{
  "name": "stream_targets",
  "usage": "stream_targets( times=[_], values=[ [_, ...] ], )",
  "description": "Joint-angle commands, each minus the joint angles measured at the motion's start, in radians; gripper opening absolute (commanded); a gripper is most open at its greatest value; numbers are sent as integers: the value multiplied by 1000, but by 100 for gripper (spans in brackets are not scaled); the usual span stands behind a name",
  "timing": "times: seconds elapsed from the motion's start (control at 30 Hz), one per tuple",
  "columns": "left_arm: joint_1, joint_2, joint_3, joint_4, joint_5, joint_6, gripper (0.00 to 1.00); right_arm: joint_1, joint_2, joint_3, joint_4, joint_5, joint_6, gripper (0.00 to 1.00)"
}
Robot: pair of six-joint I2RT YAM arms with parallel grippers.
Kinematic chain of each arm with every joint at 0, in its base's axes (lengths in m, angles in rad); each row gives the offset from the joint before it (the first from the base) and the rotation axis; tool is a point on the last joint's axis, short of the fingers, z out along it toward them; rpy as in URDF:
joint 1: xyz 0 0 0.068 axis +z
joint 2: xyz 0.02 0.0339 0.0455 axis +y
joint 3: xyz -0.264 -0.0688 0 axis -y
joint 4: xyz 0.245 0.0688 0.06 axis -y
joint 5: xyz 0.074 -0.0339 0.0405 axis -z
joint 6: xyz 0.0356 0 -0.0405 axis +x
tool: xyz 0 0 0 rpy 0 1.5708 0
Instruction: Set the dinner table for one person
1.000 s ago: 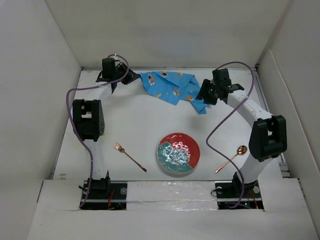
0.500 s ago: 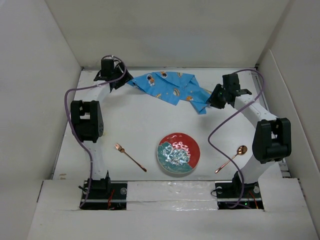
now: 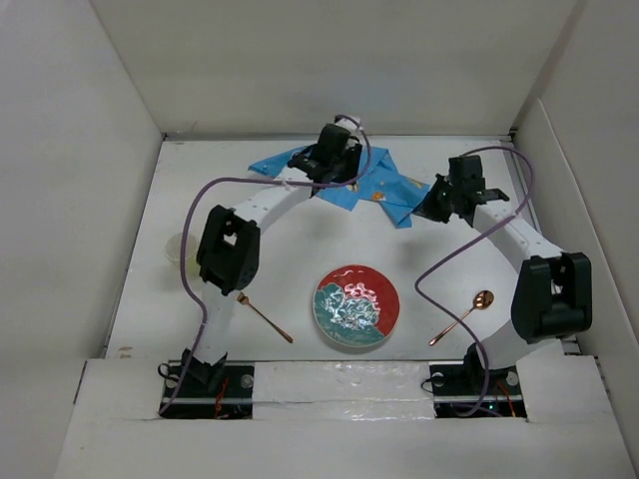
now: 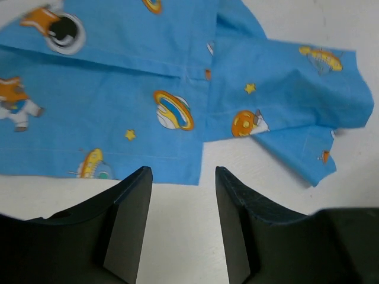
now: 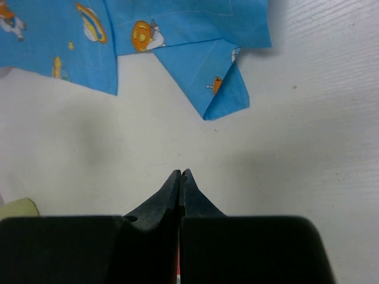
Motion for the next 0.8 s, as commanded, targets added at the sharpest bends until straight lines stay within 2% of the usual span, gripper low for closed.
stream_targets(
  times=[0.0, 0.1, 0.13, 0.27, 0.47, 0.77],
  values=[
    [0, 99, 96, -105, -18, 105, 44, 5, -101, -16, 33, -29, 4, 1],
    [-29, 178, 168, -134, -44, 123, 47, 5, -147, -42, 21, -46, 4, 9],
    [-38, 203, 194, -166, -59, 117, 48, 5, -157, -49, 18, -52, 1, 16],
    [-39, 295, 314, -257, -64, 97, 48, 5, -208, -56, -22, -57, -25, 30],
    [-69, 281, 228, -236, -33, 114, 48, -15, -268, -78, -42, -58, -45, 33],
    [-91, 314, 221, -254, -42, 111, 48, -35, -292, -87, -46, -87, -53, 34]
  ],
)
